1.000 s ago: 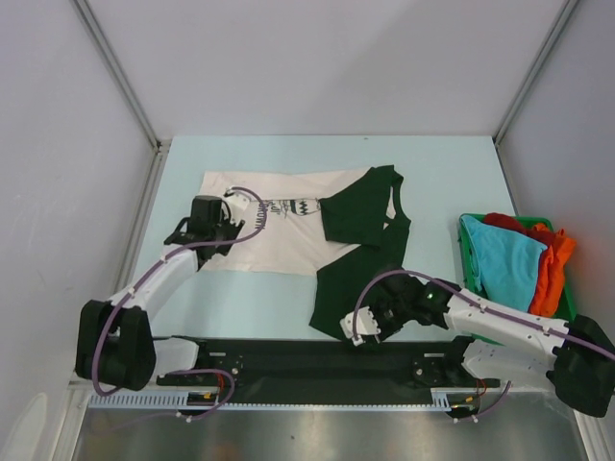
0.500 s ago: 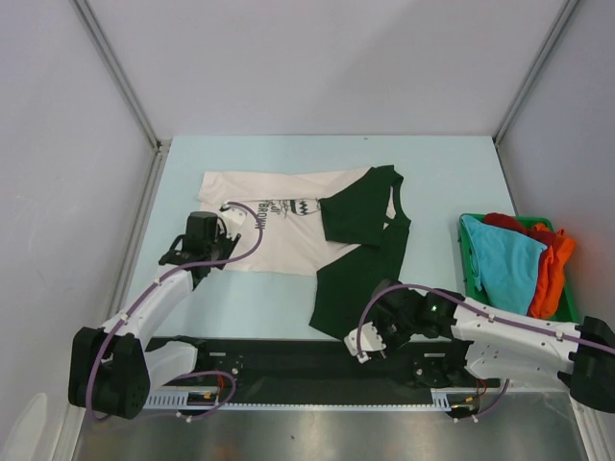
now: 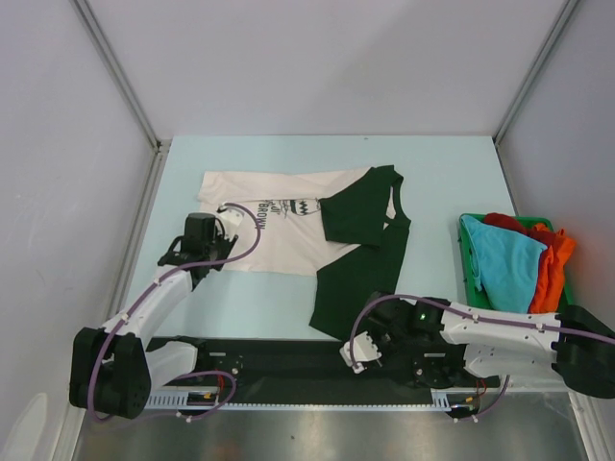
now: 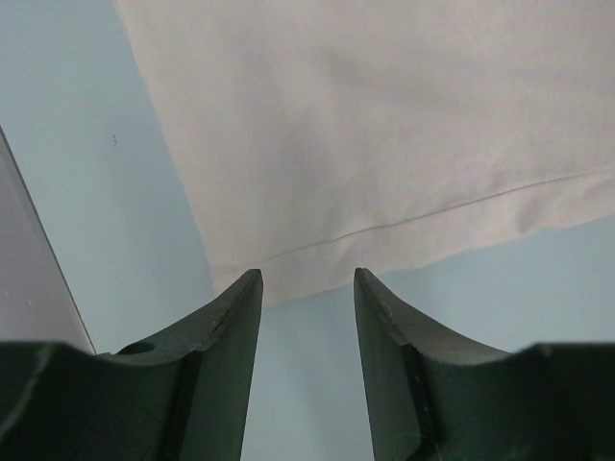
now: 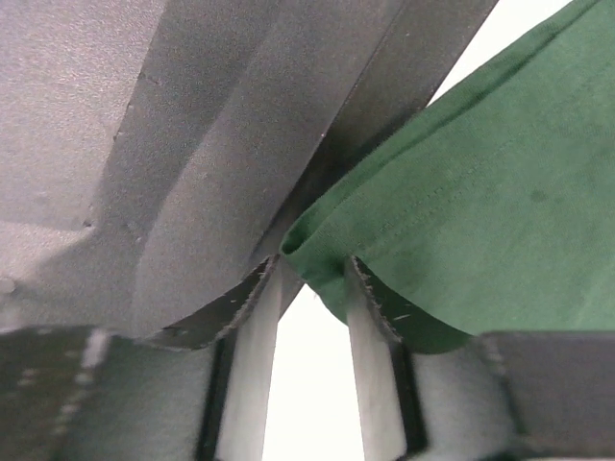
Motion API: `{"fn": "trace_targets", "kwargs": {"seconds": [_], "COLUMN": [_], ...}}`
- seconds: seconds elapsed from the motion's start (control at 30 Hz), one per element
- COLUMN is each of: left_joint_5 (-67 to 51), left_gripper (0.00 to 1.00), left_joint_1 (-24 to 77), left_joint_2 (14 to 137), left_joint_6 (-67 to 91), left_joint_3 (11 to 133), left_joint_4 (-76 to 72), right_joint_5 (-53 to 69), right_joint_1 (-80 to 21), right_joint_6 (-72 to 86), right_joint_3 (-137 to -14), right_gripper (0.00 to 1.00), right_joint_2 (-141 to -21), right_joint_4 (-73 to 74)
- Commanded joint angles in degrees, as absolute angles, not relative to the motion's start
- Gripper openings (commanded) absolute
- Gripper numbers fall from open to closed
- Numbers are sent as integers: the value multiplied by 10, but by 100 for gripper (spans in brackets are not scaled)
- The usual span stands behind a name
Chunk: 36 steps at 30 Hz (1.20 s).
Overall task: Fold and stack the t-shirts
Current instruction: Fold the tshirt
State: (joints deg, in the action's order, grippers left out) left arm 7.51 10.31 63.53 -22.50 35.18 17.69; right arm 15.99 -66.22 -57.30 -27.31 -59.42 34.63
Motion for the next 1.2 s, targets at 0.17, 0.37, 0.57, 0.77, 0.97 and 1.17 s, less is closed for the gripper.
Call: {"fn": "trace_targets", "kwargs": {"seconds": [0.17, 0.37, 0.57, 0.77, 0.97, 1.17], "left_joint_5": [83, 77, 56, 53, 75, 66], "left_gripper": [48, 47, 43, 46, 45, 43], "left_joint_1": [95, 70, 21, 7, -20, -47], "left_joint_2": [621, 618, 693, 747, 806, 817], "left_joint_6": [-228, -232, -225, -221, -220, -204], "left_joint_3": [335, 313, 359, 405, 440, 451], "left_joint_4": [166, 160, 178, 183, 178, 199], "right_joint_5": [125, 105, 91, 86, 90, 92], "right_joint_1": [-676, -671, -643, -605, -577, -558], "right_joint_6": [-554, -545, -545, -545, -547, -561], "right_joint_3": [-258, -289, -335, -339, -334, -320], "right_gripper": [9, 0, 0, 0, 0, 0], "right_joint_2": [-596, -586, -576, -557, -543, -515], "right_joint_4": [296, 330, 378, 392, 398, 399]}}
